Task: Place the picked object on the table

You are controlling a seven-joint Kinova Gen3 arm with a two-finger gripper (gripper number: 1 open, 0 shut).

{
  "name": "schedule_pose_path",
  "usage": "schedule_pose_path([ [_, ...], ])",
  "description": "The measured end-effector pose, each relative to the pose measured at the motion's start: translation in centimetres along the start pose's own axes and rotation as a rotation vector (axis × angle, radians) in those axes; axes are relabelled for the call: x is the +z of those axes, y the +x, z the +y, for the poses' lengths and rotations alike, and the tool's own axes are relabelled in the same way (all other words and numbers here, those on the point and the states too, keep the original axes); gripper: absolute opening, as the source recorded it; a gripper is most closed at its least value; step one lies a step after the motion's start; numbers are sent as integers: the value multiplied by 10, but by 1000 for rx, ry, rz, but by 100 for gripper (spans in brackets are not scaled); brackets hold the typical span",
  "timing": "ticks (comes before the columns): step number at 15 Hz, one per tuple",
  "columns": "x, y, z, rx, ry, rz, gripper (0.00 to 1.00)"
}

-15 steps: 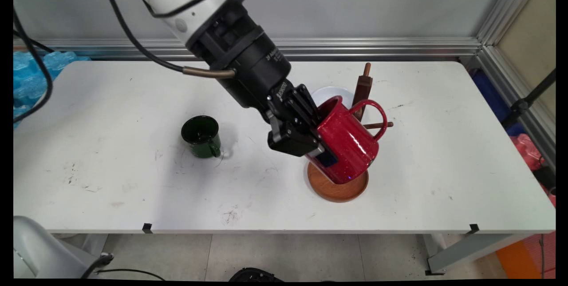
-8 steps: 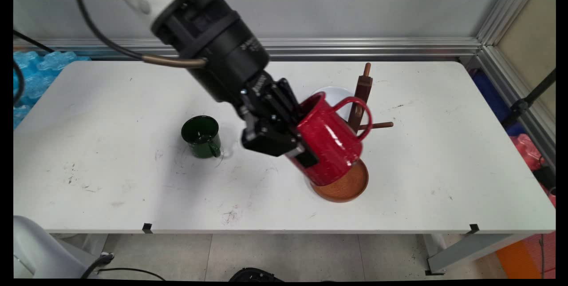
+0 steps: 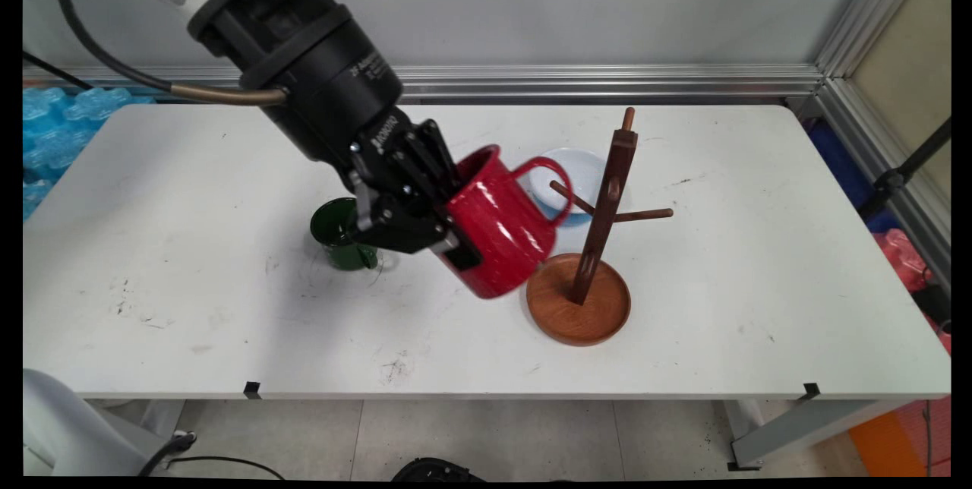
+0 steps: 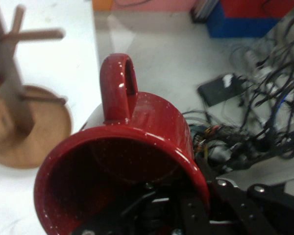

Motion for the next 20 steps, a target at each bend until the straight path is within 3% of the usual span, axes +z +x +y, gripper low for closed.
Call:
schedule_pose_path([
  [3,-4,-10,-5,7,66,-54,0],
  [9,-9,-25,-29,22,239,-172,0],
  [15,-16,-36,-69,21,405,-269,0],
  [20,-18,-43,-104,25,485,-325,0],
])
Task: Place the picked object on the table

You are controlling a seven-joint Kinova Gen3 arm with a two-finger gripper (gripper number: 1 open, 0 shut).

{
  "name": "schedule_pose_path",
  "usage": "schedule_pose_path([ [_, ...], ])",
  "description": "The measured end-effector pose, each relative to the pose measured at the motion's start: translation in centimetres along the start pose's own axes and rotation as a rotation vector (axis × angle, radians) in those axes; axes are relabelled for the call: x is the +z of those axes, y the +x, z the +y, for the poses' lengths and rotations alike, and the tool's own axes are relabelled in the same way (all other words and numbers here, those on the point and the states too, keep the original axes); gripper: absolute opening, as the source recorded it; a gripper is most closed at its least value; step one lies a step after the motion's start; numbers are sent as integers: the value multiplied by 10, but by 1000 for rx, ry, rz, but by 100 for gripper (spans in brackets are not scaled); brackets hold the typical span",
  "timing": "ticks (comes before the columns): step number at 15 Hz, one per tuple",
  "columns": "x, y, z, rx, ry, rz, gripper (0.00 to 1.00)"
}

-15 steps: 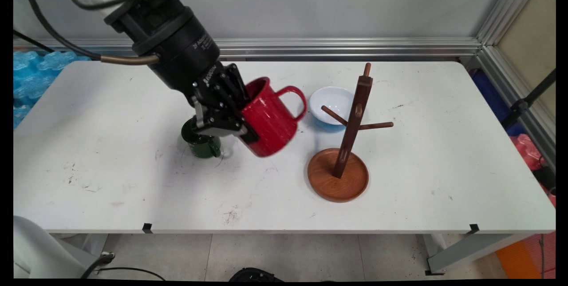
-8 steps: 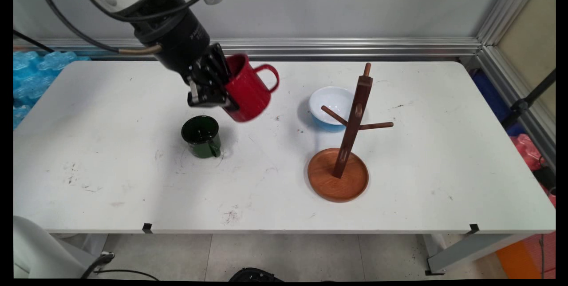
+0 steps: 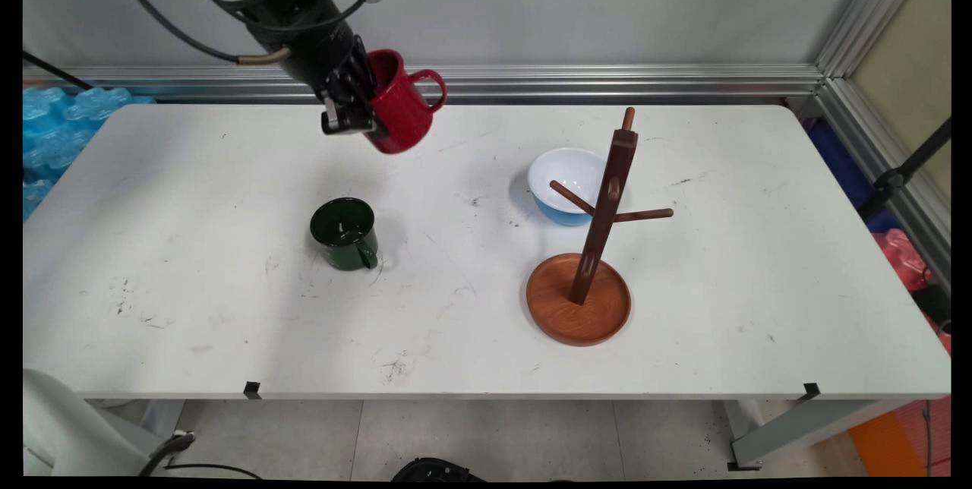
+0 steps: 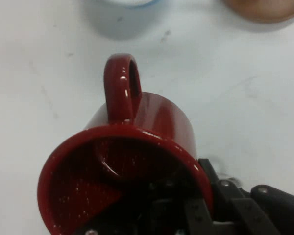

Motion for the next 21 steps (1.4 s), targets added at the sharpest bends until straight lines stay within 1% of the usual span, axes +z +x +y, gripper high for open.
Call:
schedule_pose_path([
  [4,18,-5,-21,11,29,-39,0],
  [6,28,-8,-32,21,37,-63,0],
  [9,50,-15,-52,59,44,-110,0],
  [15,82,-27,-77,146,28,-179,0],
  [18,99,-36,-88,205,8,-217,0],
  [21,110,-42,-95,242,-9,-237,0],
])
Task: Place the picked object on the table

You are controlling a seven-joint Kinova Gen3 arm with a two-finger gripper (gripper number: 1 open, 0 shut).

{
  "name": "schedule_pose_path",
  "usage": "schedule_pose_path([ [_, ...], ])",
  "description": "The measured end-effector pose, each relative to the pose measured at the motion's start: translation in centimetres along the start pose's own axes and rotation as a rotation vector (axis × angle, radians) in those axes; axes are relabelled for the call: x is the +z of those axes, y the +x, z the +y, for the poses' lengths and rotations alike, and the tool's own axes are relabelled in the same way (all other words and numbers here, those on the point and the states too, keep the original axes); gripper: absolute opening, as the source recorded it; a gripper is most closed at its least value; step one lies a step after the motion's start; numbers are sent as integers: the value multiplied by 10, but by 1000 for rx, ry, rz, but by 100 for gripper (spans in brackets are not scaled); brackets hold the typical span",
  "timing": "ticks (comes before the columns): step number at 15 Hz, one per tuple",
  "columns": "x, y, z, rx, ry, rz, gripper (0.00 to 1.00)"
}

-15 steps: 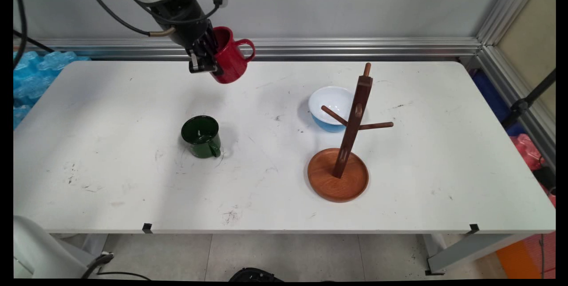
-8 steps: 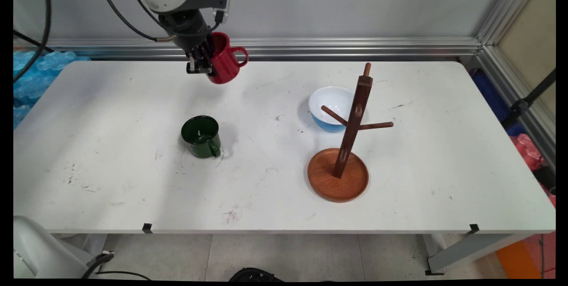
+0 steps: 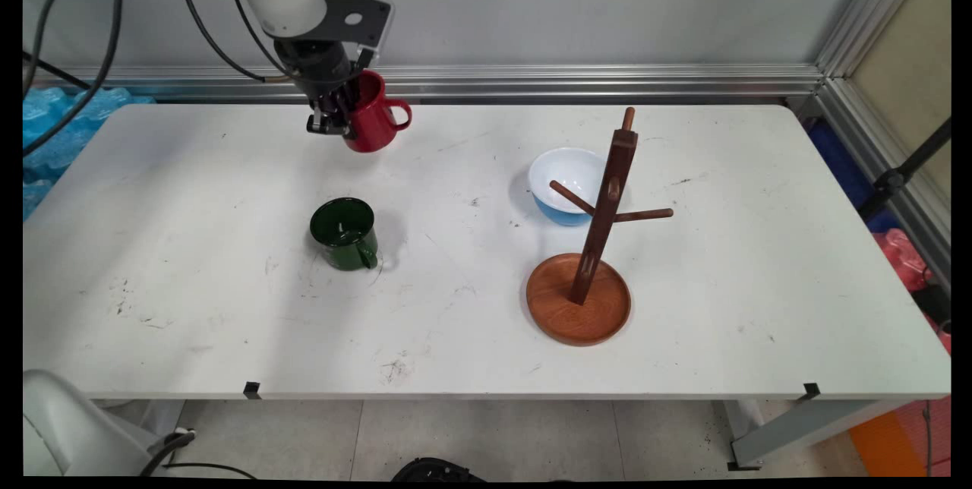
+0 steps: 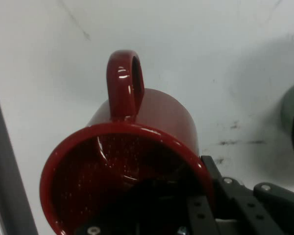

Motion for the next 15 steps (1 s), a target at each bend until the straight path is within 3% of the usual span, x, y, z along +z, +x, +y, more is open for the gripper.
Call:
schedule_pose_path([
  [15,70,-13,-17,168,-53,-42,0],
])
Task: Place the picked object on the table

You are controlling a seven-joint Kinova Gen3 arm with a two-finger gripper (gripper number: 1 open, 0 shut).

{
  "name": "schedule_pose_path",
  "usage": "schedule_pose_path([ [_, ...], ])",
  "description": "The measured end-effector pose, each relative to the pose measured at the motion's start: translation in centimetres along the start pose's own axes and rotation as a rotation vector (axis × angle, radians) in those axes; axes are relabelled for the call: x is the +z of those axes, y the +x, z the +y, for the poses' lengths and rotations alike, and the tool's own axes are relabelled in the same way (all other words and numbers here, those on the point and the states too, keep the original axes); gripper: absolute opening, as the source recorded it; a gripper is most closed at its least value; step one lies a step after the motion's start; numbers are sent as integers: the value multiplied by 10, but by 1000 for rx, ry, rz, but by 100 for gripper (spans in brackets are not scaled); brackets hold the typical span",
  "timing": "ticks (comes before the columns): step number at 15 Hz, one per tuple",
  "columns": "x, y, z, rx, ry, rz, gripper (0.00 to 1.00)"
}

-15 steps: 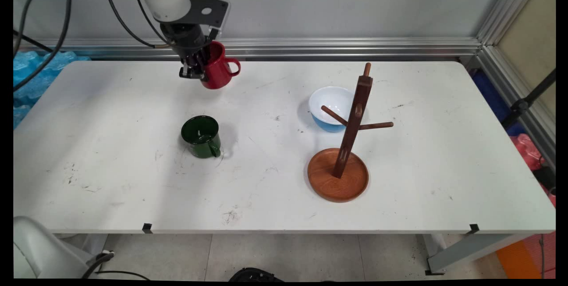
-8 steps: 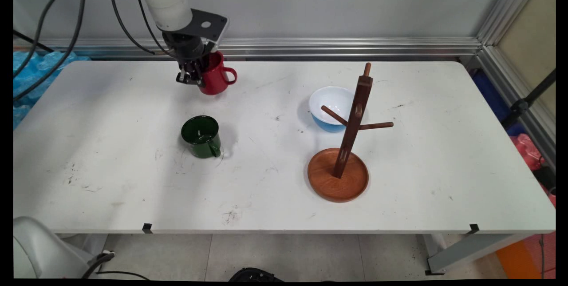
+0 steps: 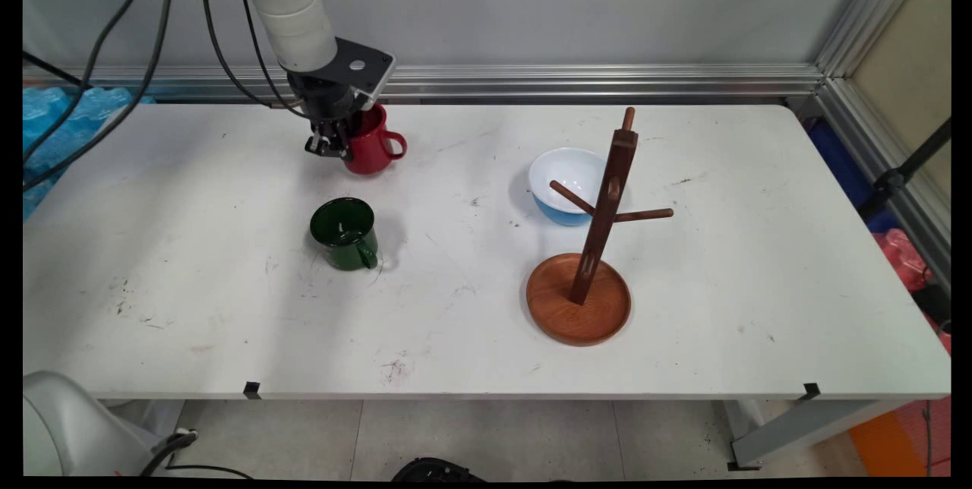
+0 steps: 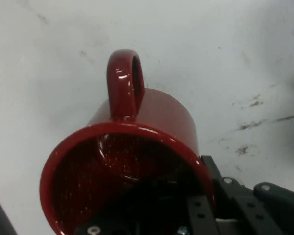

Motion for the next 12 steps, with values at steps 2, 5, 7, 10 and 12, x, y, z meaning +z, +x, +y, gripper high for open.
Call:
schedule_pose_path([
  [2,6,1,0,12,-4,1,0],
  [5,16,3,0,29,-9,4,0],
  [7,21,4,0,40,-9,9,0],
  [10,26,5,-1,49,-7,15,0],
  [12,30,6,0,51,-6,23,0],
])
